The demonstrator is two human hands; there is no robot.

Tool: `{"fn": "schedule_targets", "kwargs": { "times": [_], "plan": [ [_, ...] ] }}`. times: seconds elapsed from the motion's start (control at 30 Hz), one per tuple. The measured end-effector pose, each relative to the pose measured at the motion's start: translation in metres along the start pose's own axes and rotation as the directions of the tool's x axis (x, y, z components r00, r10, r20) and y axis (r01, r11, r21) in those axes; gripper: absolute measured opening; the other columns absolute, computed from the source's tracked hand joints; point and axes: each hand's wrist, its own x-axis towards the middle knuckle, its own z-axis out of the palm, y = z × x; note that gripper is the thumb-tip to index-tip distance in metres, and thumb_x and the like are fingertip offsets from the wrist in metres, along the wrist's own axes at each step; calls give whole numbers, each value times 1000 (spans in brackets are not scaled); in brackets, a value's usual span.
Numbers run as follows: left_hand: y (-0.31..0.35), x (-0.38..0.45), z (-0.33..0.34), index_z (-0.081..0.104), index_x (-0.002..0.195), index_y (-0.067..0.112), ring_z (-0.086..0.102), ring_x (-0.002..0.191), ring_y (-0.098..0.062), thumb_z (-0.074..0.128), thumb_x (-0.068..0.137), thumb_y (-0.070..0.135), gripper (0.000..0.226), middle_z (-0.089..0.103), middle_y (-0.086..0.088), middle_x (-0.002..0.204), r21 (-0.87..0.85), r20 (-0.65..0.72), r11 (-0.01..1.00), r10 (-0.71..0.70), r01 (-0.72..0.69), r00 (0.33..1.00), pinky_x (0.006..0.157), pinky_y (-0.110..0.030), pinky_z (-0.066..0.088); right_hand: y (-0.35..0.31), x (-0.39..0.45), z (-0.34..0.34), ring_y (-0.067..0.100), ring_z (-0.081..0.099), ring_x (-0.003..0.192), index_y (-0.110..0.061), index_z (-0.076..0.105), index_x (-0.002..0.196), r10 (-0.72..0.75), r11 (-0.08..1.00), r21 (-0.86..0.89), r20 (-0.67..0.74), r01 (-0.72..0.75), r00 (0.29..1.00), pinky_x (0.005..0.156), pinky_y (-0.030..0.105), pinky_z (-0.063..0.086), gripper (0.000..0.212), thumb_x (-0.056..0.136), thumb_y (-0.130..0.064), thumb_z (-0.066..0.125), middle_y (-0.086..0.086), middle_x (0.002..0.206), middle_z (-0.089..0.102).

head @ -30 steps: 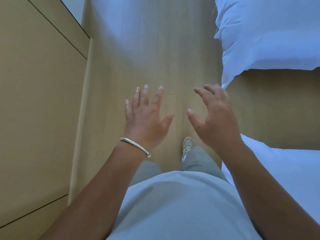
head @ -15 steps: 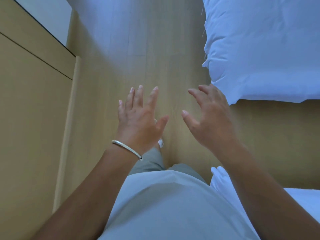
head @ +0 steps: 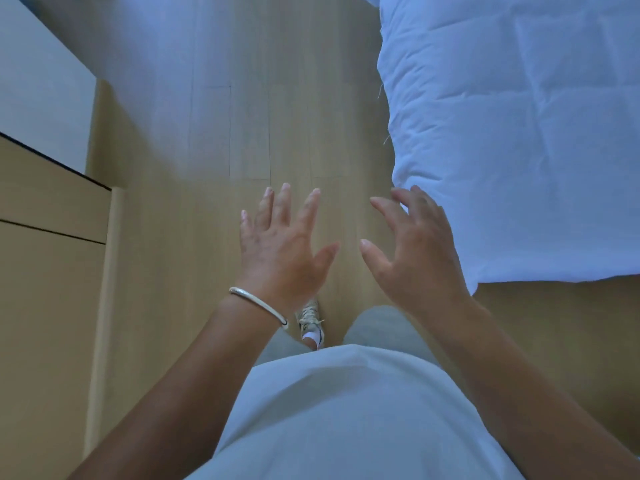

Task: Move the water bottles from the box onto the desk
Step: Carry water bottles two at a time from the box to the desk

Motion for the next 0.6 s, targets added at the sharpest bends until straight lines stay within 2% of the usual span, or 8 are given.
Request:
{"fn": "schedule_targets", "kwargs": {
  "times": [0.2,0.37,0.6],
  "plan": [
    [0,88,-45,2,156,37,-10,152,-22,40,95,60,76,-5,-4,166,11,7,1000,3,-3,1000,121,-51,-3,-4,96,-8,28,30,143,-19,54,138,9,1000,24,46,-10,999,117,53,26,61,81,-41,57,8,145,47],
    [18,177,-75,1,156,37,-12,152,-21,40,95,59,75,-6,-3,166,5,6,1000,-23,23,1000,121,-49,-4,17,192,-16,23,26,144,-22,53,139,17,998,60,43,-19,999,117,50,26,57,85,-34,67,4,147,45],
    [66,315,-137,-2,156,38,-13,152,-21,37,95,60,75,-8,-3,166,49,22,997,-62,60,998,122,-49,-3,46,359,-53,29,34,142,-18,57,136,-63,995,78,36,60,997,114,55,30,60,81,-41,57,9,144,49]
  ]
}}
